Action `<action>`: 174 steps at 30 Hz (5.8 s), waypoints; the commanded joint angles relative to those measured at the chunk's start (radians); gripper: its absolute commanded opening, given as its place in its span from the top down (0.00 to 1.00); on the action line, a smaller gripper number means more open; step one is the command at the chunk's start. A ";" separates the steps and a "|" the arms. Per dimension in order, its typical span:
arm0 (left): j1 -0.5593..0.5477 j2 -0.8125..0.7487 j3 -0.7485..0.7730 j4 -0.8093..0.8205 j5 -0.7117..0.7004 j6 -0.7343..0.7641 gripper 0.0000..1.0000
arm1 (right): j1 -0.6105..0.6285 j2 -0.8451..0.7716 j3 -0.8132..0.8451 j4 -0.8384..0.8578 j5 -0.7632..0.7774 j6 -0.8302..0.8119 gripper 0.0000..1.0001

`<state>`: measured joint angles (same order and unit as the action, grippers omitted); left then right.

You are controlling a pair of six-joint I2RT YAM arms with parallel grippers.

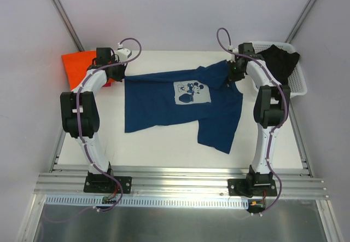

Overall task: Fold and stack the t-shirts
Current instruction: Fold the flattened tshirt in 1/3 of the way, then grap the side of the flattened tshirt closest away from the robot with both arms

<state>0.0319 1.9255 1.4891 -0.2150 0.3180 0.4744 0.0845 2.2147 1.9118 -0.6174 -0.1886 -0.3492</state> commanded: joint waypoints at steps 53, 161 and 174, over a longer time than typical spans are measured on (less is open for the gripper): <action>-0.216 0.075 0.278 -0.232 0.441 -0.666 0.25 | 0.285 -0.216 -0.186 -0.062 -0.163 0.196 0.47; -0.041 -0.016 0.209 -0.735 0.171 -0.508 0.40 | 0.112 -0.616 -0.636 -0.237 -0.141 0.348 0.39; 0.002 -0.146 -0.121 -0.689 0.061 -0.520 0.50 | 0.087 -0.814 -1.112 -0.281 -0.227 0.440 0.47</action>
<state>0.0223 1.8500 1.3865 -0.9005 0.4225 -0.0700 0.1726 1.4677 0.8413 -0.8608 -0.3588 0.0433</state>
